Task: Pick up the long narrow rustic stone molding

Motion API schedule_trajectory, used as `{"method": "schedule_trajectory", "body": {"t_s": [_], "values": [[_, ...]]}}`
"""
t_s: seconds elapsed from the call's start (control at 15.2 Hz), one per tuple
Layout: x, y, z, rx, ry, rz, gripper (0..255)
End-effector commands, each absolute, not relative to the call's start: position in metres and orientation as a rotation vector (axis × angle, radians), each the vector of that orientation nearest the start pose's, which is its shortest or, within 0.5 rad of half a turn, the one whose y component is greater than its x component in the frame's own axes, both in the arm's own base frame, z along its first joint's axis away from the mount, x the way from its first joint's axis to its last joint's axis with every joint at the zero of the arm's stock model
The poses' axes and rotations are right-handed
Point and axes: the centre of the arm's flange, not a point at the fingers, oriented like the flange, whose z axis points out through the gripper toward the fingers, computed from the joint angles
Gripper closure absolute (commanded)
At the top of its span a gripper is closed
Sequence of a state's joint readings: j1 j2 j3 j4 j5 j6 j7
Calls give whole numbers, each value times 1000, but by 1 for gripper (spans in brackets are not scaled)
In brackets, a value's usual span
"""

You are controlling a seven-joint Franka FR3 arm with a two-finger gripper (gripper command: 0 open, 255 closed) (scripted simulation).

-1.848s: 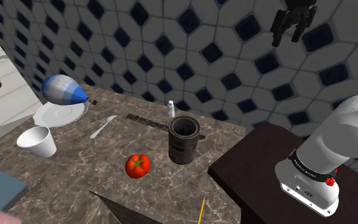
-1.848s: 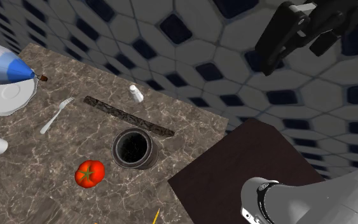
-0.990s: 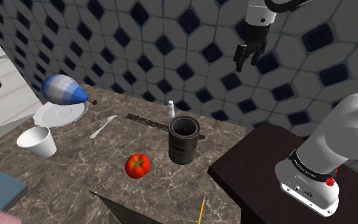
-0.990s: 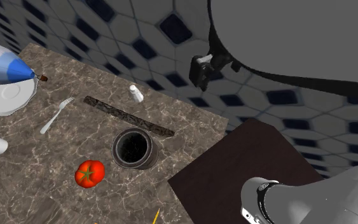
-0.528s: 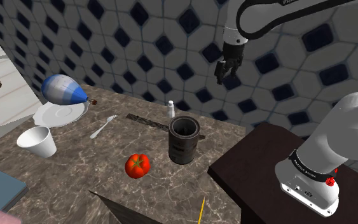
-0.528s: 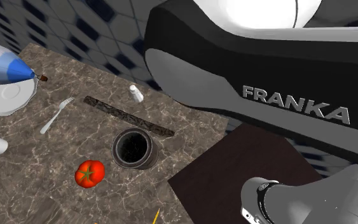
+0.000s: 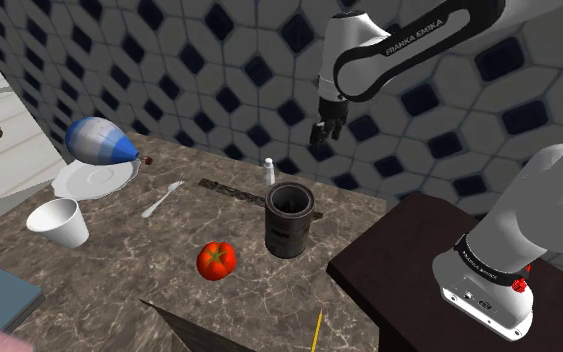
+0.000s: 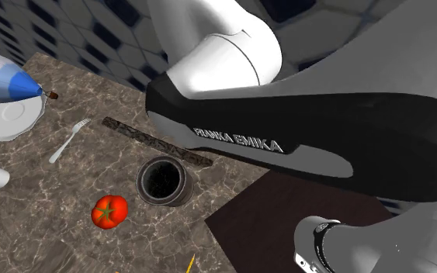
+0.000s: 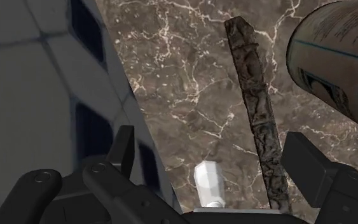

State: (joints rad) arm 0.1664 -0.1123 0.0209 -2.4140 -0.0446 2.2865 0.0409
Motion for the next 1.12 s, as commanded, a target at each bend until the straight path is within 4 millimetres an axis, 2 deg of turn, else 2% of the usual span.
{"method": "schedule_trajectory", "body": {"t_s": [0.0, 1.06], "values": [[479, 103, 334, -3160, -333, 6, 0], [554, 222, 183, -3087, -743, -71, 0]]}}
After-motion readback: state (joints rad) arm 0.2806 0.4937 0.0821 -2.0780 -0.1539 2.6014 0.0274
